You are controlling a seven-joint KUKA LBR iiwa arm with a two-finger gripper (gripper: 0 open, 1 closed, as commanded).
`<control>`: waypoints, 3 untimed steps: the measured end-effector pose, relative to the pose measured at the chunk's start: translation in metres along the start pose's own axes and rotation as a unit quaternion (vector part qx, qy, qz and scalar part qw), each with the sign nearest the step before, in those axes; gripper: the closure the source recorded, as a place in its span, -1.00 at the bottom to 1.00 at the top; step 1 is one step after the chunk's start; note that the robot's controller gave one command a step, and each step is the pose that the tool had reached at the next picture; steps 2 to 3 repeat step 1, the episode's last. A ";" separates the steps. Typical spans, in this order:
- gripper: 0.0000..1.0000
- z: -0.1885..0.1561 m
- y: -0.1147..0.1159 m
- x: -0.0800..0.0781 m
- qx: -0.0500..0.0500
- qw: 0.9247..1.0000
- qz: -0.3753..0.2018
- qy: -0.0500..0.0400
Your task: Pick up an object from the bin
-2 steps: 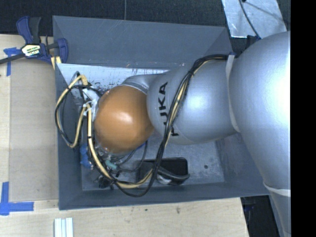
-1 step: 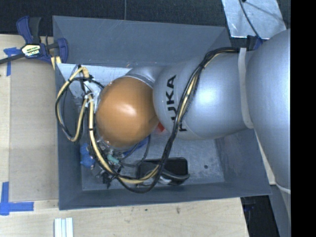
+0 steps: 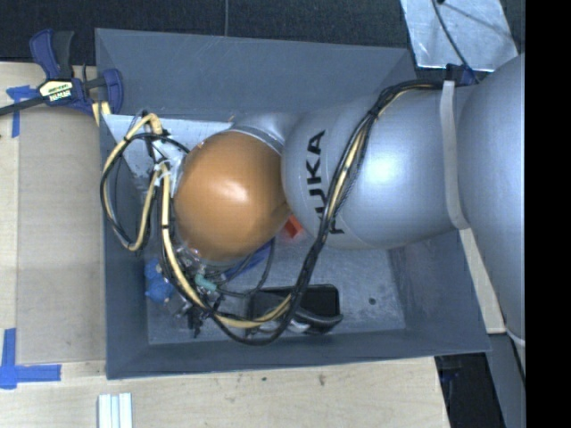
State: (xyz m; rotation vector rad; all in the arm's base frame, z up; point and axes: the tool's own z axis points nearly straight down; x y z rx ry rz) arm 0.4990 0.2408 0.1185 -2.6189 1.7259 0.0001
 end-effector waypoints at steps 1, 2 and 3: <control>1.00 -0.054 -0.002 0.000 0.001 1.000 0.001 0.000; 1.00 -0.054 -0.002 0.000 0.001 1.000 0.001 0.000; 1.00 -0.054 -0.002 0.000 0.001 1.000 0.001 0.000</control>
Offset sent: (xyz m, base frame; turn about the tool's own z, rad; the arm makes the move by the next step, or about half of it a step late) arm 0.0000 -0.0001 0.0511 0.0000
